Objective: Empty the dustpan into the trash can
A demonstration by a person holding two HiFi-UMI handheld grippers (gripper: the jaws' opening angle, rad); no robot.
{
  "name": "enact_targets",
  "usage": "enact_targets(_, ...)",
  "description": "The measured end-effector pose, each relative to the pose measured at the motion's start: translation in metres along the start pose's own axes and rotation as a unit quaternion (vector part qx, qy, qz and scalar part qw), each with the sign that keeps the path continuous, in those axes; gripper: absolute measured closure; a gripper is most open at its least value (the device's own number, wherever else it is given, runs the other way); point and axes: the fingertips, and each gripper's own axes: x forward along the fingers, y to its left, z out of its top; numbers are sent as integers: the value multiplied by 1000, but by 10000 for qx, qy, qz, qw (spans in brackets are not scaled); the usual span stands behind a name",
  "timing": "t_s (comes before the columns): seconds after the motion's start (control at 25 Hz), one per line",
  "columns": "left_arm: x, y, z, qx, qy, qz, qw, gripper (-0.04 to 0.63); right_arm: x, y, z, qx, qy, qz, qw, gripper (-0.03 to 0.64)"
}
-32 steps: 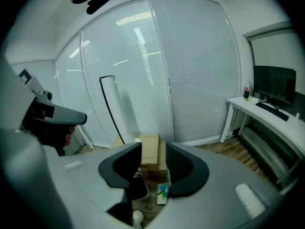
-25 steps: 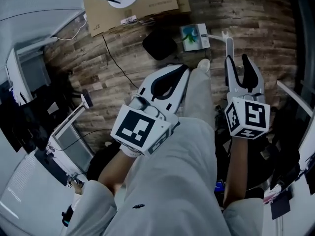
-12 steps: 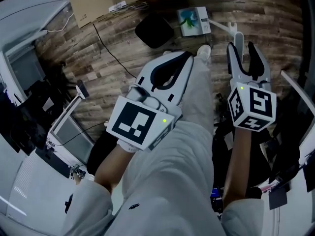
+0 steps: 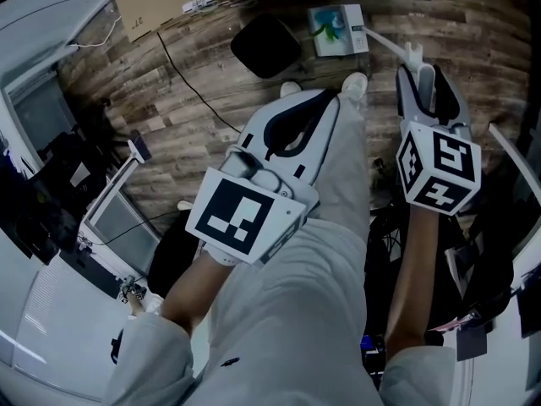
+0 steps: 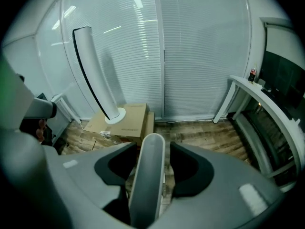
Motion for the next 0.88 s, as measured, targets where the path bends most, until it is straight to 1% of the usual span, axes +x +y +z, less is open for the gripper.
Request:
enact_targets(0.08, 2, 4, -3, -64, 21, 35, 10000, 589, 7, -2, -2, 8, 98, -53, 9999, 394)
enact_targets(0.12, 3, 6, -4, -87, 26, 51, 9999, 589, 9, -4, -3, 19, 140, -104, 9998, 411)
enact_targets(0.16, 3, 7, -6, -103, 35, 67, 9999, 589, 10, -6, -4, 25, 169, -179, 9997, 472)
enact_targets(0.2, 3, 8, -8, -94, 47, 76, 9999, 589, 10, -8, -5, 17, 185, -256, 9995, 491)
enact_targets(0.36, 2, 12, -13, -103, 46, 121, 9999, 589, 8, -8, -6, -51, 181, -431, 9989, 494)
enact_targets(0.52, -2, 11, -16, -79, 18, 147, 9999, 589, 6, -3, -11, -66, 130, -455, 9989, 494)
enact_targets(0.64, -8, 10, -18, -135, 41, 175, 9997, 589, 1, -3, -17, -66, 83, -473, 9988, 494)
enact_targets(0.76, -12, 11, -24, -61, 16, 156, 9999, 589, -2, -4, -22, -99, 67, -506, 9986, 495)
enact_targets(0.88, -17, 11, -27, -44, 6, 167, 9999, 589, -5, -6, -25, 19, 62, -606, 9981, 497)
